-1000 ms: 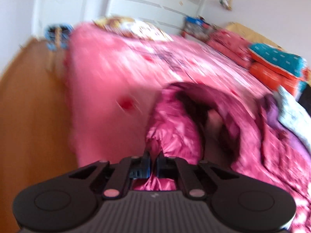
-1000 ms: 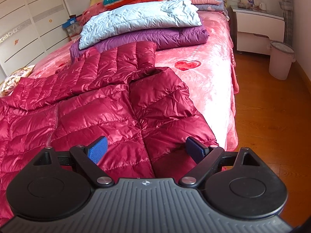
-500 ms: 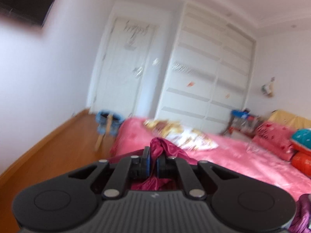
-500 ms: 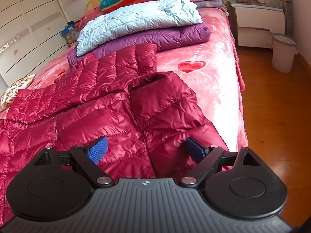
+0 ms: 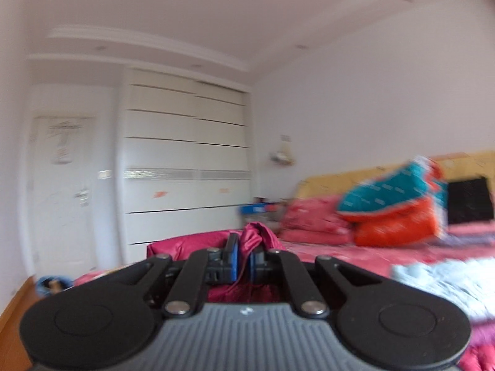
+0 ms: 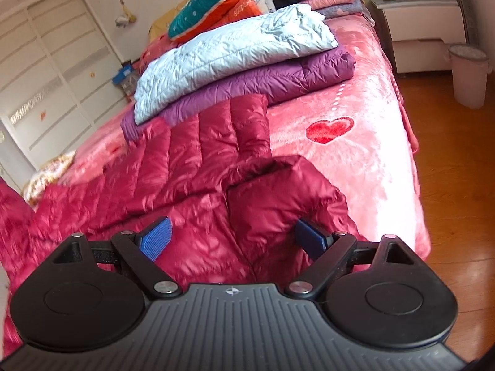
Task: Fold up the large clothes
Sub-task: 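Fold the hood over the jacket body with the left gripper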
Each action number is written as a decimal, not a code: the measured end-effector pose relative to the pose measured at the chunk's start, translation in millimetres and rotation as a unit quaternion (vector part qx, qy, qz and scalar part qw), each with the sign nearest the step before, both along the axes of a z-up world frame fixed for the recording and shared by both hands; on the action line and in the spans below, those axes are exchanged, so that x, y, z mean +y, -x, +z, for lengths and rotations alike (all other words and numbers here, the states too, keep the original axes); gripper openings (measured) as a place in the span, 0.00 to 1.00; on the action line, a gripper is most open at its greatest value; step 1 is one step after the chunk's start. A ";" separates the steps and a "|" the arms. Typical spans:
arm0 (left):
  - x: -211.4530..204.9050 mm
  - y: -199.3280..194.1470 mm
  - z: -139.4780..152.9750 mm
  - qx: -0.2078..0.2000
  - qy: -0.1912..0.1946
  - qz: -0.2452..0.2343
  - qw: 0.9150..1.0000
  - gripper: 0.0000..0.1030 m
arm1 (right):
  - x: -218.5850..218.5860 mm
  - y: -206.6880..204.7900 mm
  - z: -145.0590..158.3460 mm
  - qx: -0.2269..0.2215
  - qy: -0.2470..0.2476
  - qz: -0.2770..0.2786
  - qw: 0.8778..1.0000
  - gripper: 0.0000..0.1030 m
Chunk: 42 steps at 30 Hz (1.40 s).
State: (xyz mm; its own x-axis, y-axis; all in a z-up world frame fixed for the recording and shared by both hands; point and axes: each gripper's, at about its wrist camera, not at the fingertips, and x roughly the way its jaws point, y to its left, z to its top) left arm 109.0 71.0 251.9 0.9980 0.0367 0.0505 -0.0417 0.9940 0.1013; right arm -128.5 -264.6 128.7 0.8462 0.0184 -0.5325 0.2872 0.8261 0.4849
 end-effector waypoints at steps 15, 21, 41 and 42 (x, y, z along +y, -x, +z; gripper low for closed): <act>-147.3 13.7 -137.0 0.143 -0.068 -0.222 0.962 0.04 | -53.9 -13.2 -6.4 -0.044 -0.090 -0.055 0.993 1.00; -174.9 9.7 -180.9 0.210 -0.081 -0.262 0.939 0.04 | -61.8 -19.7 -9.8 -0.047 -0.106 -0.063 0.991 1.00; -156.4 48.6 -181.3 0.330 0.005 -0.360 0.873 0.08 | -51.6 -33.8 -7.5 -0.048 -0.088 -0.043 0.994 1.00; -156.9 49.8 -178.4 0.332 0.005 -0.363 0.871 0.09 | -51.3 -34.3 -7.5 -0.048 -0.088 -0.043 0.994 1.00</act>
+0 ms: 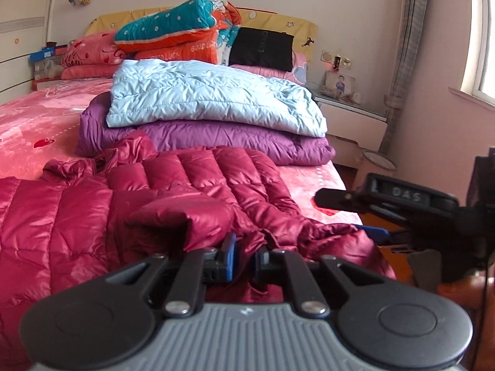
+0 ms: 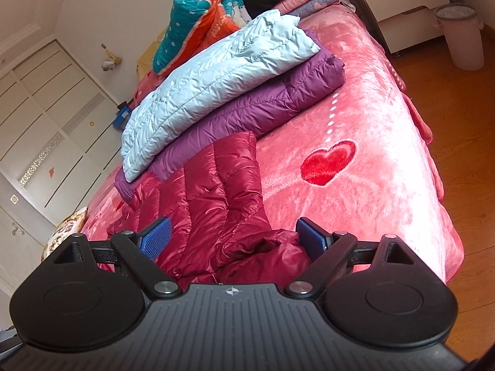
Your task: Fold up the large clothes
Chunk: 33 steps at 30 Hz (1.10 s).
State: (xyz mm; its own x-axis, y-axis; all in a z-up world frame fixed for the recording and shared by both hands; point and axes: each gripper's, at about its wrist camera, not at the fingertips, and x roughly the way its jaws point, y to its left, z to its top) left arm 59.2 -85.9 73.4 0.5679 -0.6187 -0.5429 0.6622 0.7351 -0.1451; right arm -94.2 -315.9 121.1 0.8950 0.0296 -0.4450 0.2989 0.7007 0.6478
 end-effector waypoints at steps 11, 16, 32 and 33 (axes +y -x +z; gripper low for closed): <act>-17.4 41.7 28.3 -0.113 -0.082 -0.017 0.990 0.76 | -2.0 -0.7 -0.2 -0.006 -0.006 0.002 1.000 1.00; -12.5 62.4 39.8 -0.138 -0.059 -0.038 0.988 0.97 | -7.5 4.7 2.9 -0.018 -0.011 0.004 1.000 1.00; 86.4 92.8 25.3 -0.051 -0.109 0.055 0.991 0.99 | -3.5 11.9 7.4 -0.039 -0.018 0.073 0.996 1.00; 92.4 88.9 22.6 -0.043 -0.110 0.062 0.991 0.99 | 0.5 11.6 8.4 -0.038 -0.012 0.084 0.996 1.00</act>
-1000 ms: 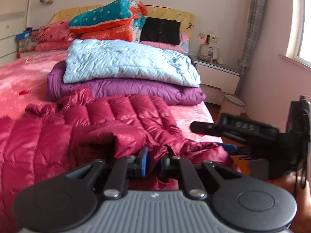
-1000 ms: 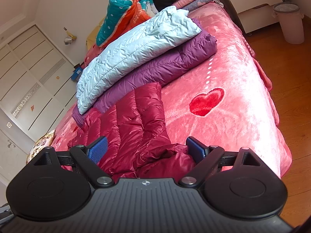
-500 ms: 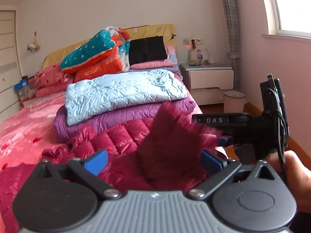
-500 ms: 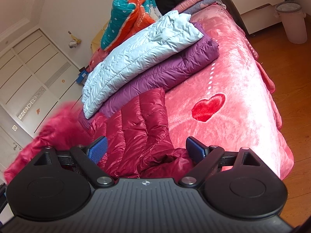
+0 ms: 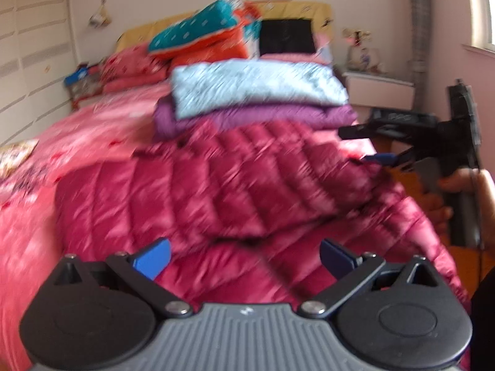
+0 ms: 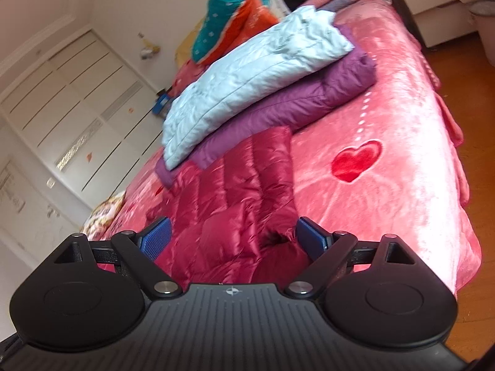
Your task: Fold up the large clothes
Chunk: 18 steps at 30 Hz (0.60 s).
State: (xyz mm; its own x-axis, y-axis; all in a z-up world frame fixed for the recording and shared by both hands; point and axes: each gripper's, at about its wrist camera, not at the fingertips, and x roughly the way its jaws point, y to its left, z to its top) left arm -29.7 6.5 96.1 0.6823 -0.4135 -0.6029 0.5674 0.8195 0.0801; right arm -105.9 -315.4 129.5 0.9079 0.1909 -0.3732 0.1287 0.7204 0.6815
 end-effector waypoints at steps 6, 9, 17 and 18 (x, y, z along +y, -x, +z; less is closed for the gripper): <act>33.7 -33.9 -17.4 0.022 0.006 0.058 0.998 0.99 | 30.0 2.1 10.5 0.001 0.084 0.025 0.996 1.00; 47.3 -55.2 -24.8 0.052 0.040 0.077 0.995 0.99 | 43.7 8.3 18.3 -0.010 0.123 0.035 0.992 1.00; 66.6 -91.8 -48.9 0.102 0.097 0.101 0.985 0.99 | 65.4 22.4 18.8 -0.008 0.054 0.124 0.991 1.00; 67.6 -91.9 -51.7 0.105 0.103 0.099 0.984 0.99 | 67.4 22.9 13.8 0.004 0.029 0.133 0.991 1.00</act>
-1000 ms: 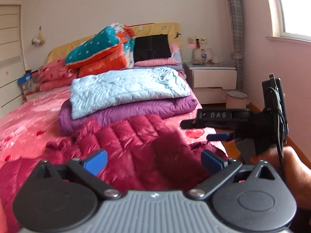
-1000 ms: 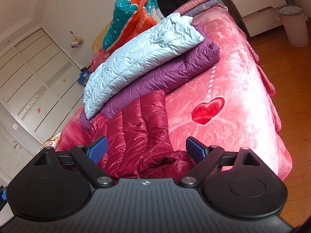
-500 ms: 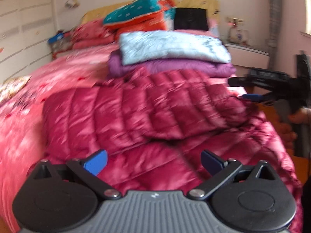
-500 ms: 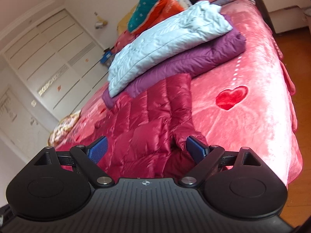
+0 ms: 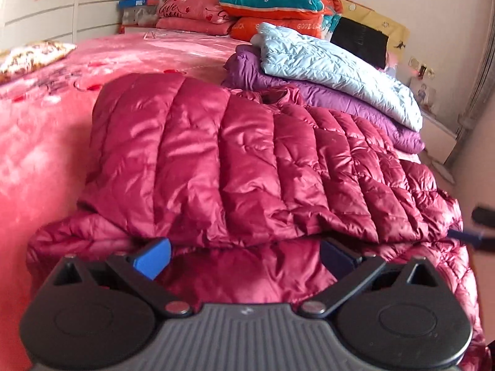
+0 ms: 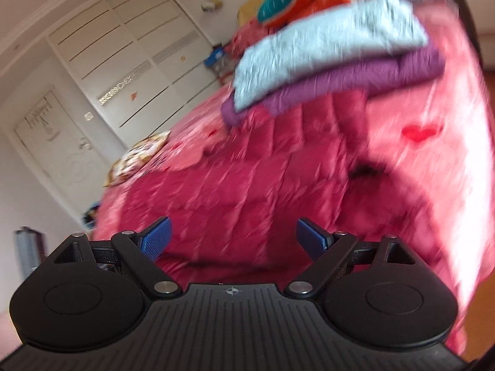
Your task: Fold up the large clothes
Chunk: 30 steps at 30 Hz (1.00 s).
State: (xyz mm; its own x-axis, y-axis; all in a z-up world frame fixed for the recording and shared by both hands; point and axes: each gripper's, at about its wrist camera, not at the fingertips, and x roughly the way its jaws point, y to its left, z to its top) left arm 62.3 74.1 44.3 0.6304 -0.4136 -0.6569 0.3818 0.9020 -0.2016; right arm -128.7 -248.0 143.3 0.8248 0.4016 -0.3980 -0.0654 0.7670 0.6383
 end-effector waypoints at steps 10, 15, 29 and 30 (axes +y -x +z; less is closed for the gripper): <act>9.7 -19.7 -4.8 -0.019 0.065 0.021 0.997 0.99 | -4.0 -22.3 -41.8 0.071 -0.101 -0.047 0.991 1.00; 15.1 -31.1 -4.3 -0.031 0.100 0.031 0.994 0.99 | -5.7 -31.9 -45.5 0.057 -0.114 -0.093 0.988 0.99; 26.1 -53.7 14.7 -0.067 0.137 0.011 0.988 0.99 | 17.4 -47.6 2.1 0.031 0.027 -0.176 0.984 0.16; 26.4 -56.2 17.1 -0.071 0.141 0.007 0.987 0.99 | 18.1 -51.6 8.0 0.023 0.036 -0.179 0.983 0.15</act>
State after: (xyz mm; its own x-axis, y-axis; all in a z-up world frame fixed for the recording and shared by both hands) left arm 118.4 100.5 61.4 0.7145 -0.5583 -0.4217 0.4125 0.8230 -0.3906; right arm -77.1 -229.9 151.3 0.8889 0.0585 -0.4543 0.2438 0.7792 0.5774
